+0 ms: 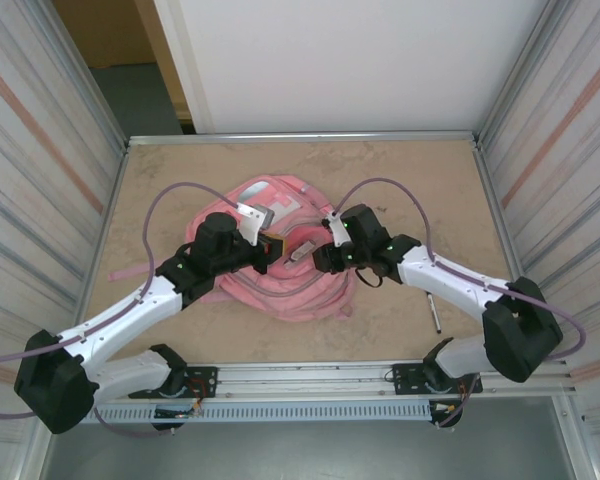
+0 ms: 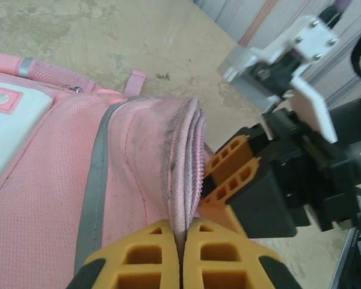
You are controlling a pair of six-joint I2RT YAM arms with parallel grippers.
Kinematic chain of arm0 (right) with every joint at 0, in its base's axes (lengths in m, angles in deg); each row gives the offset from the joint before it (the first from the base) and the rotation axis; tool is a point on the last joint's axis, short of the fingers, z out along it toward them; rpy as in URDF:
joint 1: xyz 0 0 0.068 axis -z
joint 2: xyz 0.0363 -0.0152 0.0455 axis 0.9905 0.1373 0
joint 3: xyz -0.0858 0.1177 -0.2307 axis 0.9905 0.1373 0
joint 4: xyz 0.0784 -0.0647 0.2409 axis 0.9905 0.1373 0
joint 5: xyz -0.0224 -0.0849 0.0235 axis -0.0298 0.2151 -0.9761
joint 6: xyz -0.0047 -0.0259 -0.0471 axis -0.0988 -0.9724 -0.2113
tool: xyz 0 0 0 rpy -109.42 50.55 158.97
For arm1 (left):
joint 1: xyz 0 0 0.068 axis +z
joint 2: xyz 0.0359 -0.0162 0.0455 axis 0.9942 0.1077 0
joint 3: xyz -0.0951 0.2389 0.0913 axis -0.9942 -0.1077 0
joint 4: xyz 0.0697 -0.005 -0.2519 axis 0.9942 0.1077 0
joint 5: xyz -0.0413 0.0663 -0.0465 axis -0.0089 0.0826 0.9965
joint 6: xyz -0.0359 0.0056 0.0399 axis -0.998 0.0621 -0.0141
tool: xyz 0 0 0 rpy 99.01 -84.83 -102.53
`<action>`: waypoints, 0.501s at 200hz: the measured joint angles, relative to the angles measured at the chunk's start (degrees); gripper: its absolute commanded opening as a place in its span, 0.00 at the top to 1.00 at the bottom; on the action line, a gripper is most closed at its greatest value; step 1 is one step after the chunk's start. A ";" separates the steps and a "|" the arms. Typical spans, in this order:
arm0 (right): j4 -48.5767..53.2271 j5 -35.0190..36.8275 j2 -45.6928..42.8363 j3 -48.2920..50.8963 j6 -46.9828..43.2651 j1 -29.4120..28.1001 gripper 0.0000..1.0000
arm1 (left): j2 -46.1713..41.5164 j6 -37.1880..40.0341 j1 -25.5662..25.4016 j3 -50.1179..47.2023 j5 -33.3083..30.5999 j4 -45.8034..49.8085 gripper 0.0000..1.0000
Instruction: Pack books, pencil case, and school supplies into a backpack
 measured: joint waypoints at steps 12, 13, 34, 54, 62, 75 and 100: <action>-0.37 0.61 1.62 -0.35 -0.68 -0.72 0.72 | 0.00 0.13 0.00 0.00 0.28 0.00 1.00; -0.39 0.70 1.73 -0.39 -0.72 -0.74 0.72 | 0.00 0.15 0.00 0.00 0.31 0.00 1.00; -0.44 2.34 4.79 -2.32 -1.07 -2.21 0.72 | 0.04 0.17 -0.13 0.00 0.70 0.02 1.00; -0.52 4.39 6.73 -4.76 -1.31 -3.65 0.72 | 0.07 0.17 -0.26 0.00 0.70 0.02 1.00; -0.85 5.09 7.43 -5.62 -1.38 -4.20 0.72 | 0.07 0.17 -0.26 0.00 0.72 0.02 1.00; -1.97 6.16 8.46 -6.45 -1.51 -4.90 0.71 | 0.07 0.17 -0.26 0.00 0.70 0.02 1.00; -4.83 8.26 9.94 -6.84 -1.25 -5.73 0.67 | 0.48 0.15 -0.44 0.00 0.61 -0.15 1.00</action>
